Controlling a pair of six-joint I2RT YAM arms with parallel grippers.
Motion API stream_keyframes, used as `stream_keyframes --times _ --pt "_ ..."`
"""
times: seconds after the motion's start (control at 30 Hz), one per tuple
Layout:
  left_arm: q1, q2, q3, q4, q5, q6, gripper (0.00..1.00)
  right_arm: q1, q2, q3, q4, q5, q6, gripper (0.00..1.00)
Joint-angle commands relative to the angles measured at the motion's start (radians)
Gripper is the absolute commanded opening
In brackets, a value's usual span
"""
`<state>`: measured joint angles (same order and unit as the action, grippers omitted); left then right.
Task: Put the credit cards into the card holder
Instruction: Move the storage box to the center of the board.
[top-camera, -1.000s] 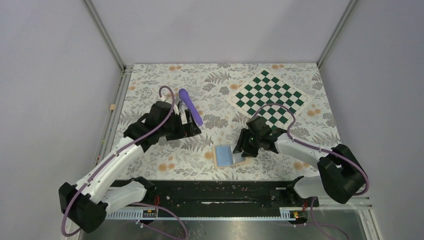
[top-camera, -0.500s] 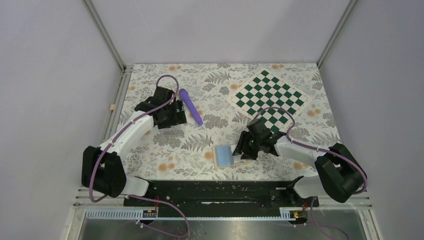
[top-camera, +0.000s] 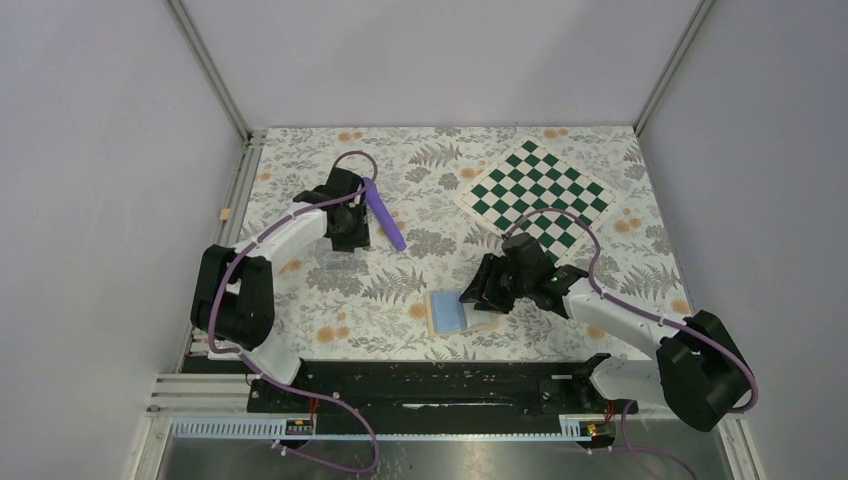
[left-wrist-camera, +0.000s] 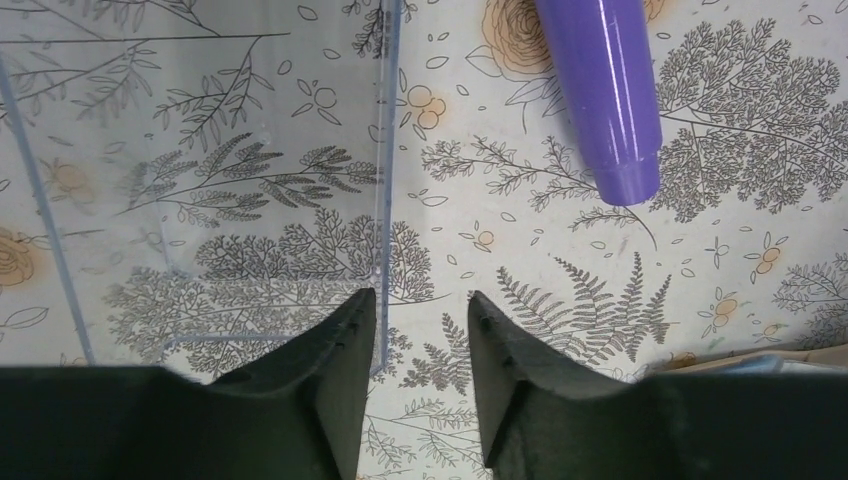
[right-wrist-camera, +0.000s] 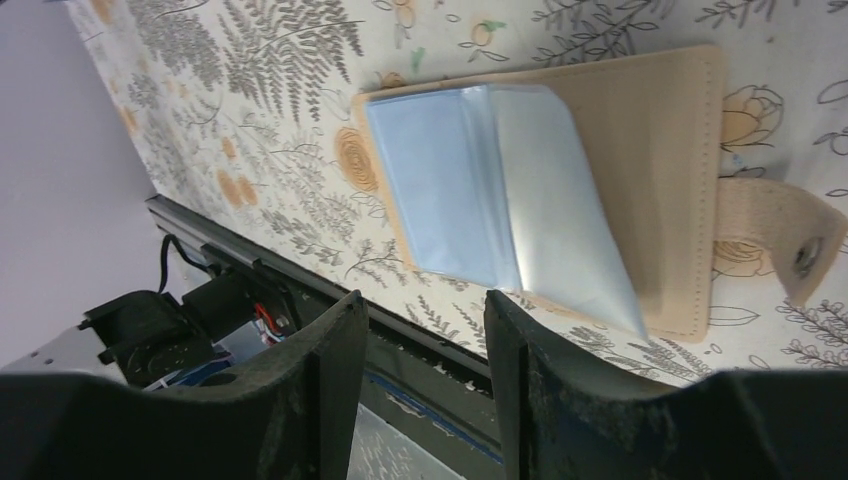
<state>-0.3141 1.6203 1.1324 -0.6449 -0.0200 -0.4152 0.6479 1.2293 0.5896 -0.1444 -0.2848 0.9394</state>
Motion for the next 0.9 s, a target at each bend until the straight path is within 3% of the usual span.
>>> stream_keyframes --times 0.0,0.17,0.37,0.87 --pt "0.003 0.020 0.050 0.035 0.056 0.051 0.34 0.005 -0.037 0.061 -0.025 -0.027 -0.008 0.53" --pt "-0.015 0.029 0.048 0.039 0.148 0.079 0.14 0.005 -0.060 0.048 -0.003 -0.033 0.007 0.53" --pt "-0.059 0.022 0.044 0.037 0.164 0.095 0.00 0.006 -0.073 0.068 -0.007 -0.043 0.010 0.53" --pt "-0.210 0.038 0.084 0.032 0.189 0.221 0.00 -0.023 -0.067 0.123 -0.097 -0.037 -0.083 0.54"
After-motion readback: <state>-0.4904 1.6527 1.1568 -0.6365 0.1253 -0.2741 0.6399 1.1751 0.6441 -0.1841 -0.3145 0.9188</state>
